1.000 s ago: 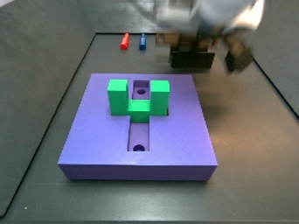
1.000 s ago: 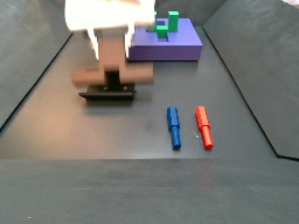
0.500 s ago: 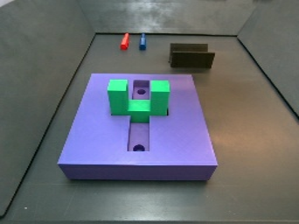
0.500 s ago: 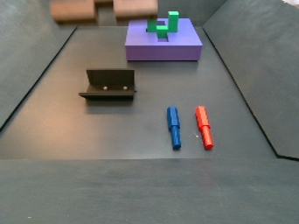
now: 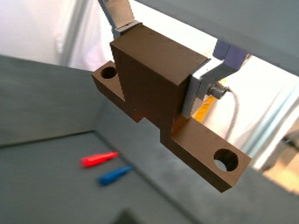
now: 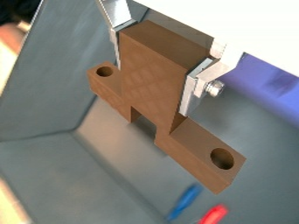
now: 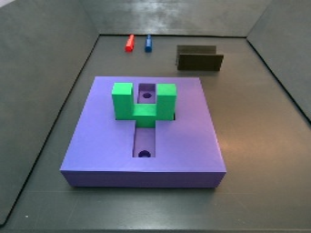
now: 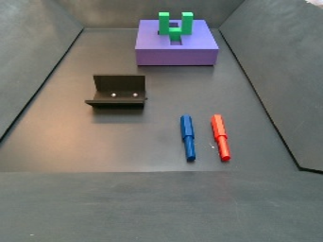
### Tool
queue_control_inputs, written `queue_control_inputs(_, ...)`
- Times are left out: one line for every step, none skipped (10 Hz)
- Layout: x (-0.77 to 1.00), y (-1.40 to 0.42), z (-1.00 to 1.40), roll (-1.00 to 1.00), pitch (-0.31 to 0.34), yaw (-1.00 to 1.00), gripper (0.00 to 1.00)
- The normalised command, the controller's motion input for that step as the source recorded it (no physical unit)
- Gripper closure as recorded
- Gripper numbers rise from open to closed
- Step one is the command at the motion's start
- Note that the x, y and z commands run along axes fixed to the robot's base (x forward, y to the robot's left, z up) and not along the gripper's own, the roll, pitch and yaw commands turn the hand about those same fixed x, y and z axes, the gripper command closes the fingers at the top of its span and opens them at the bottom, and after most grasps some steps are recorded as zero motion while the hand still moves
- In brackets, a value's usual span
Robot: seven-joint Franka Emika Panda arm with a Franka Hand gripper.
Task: Pick up the brown object. Move up. Place the brown object on the fixture. Regrasp the brown object. Move to above the board. Insert the brown object.
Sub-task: Move to above the board.
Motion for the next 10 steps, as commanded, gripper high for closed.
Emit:
queue_control_inputs(-0.94, -1.40, 0.23, -1.00, -0.008, 0.03, 1.00)
queue_control_inputs(-0.93, -1.40, 0.22, -1.00, -0.016, 0.03, 1.00)
queue_control_inputs(-0.95, -1.40, 0.23, -1.00, -0.024, 0.03, 1.00)
queue_control_inputs(-0.53, -0.73, 0.11, -1.00, -0.041, 0.03, 1.00)
queue_control_inputs(-0.35, -0.44, 0.05, -1.00, -0.050, 0.03, 1.00)
queue_control_inputs(-0.16, -0.16, 0.02, -1.00, -0.041, 0.02, 1.00)
queue_control_inputs(-0.11, -0.11, 0.03, -1.00, -0.050, 0.01, 1.00)
queue_control_inputs(-0.08, -0.03, 0.00, -0.72, -0.055, 0.00, 1.00)
queue_control_inputs(-0.06, -0.01, 0.01, -0.58, -0.053, 0.00, 1.00)
queue_control_inputs(-0.05, -0.01, 0.01, -0.34, -0.041, 0.00, 1.00)
